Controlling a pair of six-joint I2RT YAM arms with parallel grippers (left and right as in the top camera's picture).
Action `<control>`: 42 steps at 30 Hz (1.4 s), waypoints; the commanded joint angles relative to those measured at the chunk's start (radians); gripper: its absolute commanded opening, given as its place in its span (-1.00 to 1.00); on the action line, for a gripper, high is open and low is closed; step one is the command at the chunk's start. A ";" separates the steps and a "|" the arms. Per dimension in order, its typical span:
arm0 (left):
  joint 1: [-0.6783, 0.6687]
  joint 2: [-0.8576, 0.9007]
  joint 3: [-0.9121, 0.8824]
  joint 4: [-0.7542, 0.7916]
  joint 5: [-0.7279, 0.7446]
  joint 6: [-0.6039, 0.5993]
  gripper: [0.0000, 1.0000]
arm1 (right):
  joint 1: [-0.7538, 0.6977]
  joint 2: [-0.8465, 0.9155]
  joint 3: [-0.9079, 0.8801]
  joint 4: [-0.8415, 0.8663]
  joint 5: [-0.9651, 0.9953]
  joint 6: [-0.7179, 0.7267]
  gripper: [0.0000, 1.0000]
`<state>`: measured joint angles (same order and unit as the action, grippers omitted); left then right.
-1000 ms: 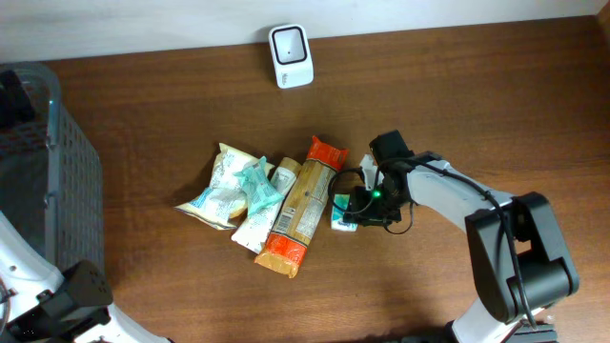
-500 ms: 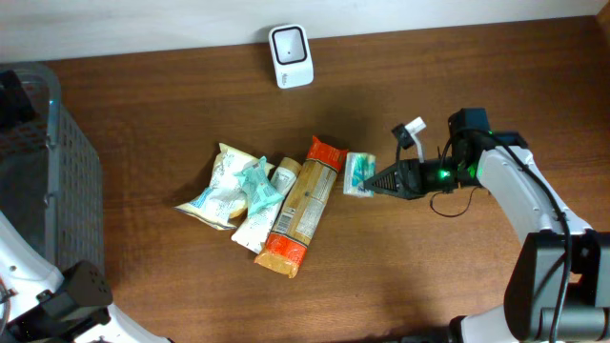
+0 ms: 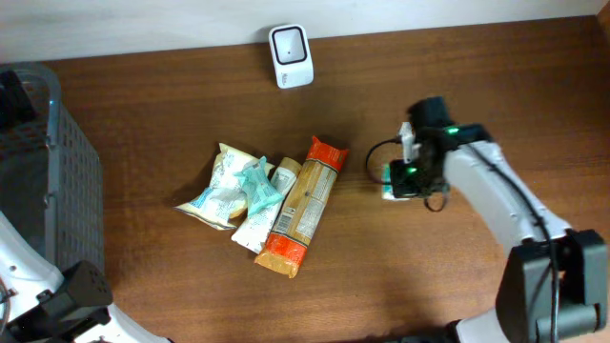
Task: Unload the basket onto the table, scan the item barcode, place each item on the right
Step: 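Lift the tissue pack and carry it toward the scanner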
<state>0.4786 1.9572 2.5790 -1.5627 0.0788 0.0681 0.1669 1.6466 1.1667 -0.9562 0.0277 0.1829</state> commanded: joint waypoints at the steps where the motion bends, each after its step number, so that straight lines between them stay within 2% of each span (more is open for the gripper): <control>1: 0.002 0.000 0.006 0.001 0.010 0.016 0.98 | 0.169 0.060 0.023 0.003 0.462 0.142 -0.92; 3: 0.002 0.000 0.006 0.001 0.010 0.016 0.98 | 0.228 0.124 0.023 0.003 0.528 0.148 -0.92; 5: 0.002 0.000 0.006 0.001 0.010 0.016 0.98 | 0.260 0.175 0.023 0.017 0.502 0.147 -0.86; 7: 0.002 0.000 0.006 0.001 0.010 0.016 0.98 | 0.285 0.177 0.028 0.024 0.396 0.120 -0.32; 8: 0.002 0.000 0.006 0.001 0.010 0.016 0.98 | 0.299 0.177 0.043 0.025 0.297 0.076 -0.25; 10: 0.002 0.000 0.006 0.001 0.010 0.016 0.98 | 0.319 0.177 0.074 0.026 0.130 0.035 -0.17; 12: 0.002 0.000 0.006 0.001 0.010 0.016 0.98 | 0.320 0.177 0.081 0.040 -0.055 -0.063 -0.10; 15: 0.002 0.000 0.006 0.001 0.010 0.016 0.98 | 0.285 0.170 0.101 0.036 -0.055 -0.042 -0.10; 19: 0.002 0.000 0.006 0.001 0.010 0.016 0.98 | 0.130 0.124 0.187 0.009 -0.163 -0.018 0.00; 22: 0.002 0.000 0.006 0.001 0.010 0.016 0.98 | -0.004 0.133 0.110 0.011 -0.299 -0.098 -0.04; 26: 0.002 0.000 0.006 0.000 0.010 0.016 0.98 | -0.098 0.142 -0.057 0.118 -0.493 -0.183 -0.30; 32: 0.002 0.000 0.006 0.001 0.010 0.016 0.98 | -0.110 0.165 -0.179 0.319 -0.526 -0.154 -0.56; 35: 0.002 0.000 0.006 0.001 0.010 0.016 0.98 | -0.110 0.182 -0.179 0.333 -0.550 -0.150 -0.92; 36: 0.002 0.000 0.006 0.001 0.010 0.016 0.98 | -0.114 0.179 -0.172 0.332 -0.596 -0.154 -0.92; 38: 0.002 0.000 0.006 0.001 0.010 0.016 0.98 | -0.138 0.144 -0.152 0.333 -0.865 -0.227 -0.92; 41: 0.002 0.000 0.006 0.001 0.010 0.016 0.98 | -0.224 0.033 -0.123 0.334 -1.395 -0.340 -0.92; 42: 0.002 0.000 0.006 0.001 0.010 0.016 0.98 | -0.239 0.010 -0.122 0.342 -1.484 -0.348 -0.92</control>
<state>0.4786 1.9572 2.5790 -1.5635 0.0784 0.0685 -0.0288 1.7470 1.0031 -0.6262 -1.0519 -0.0807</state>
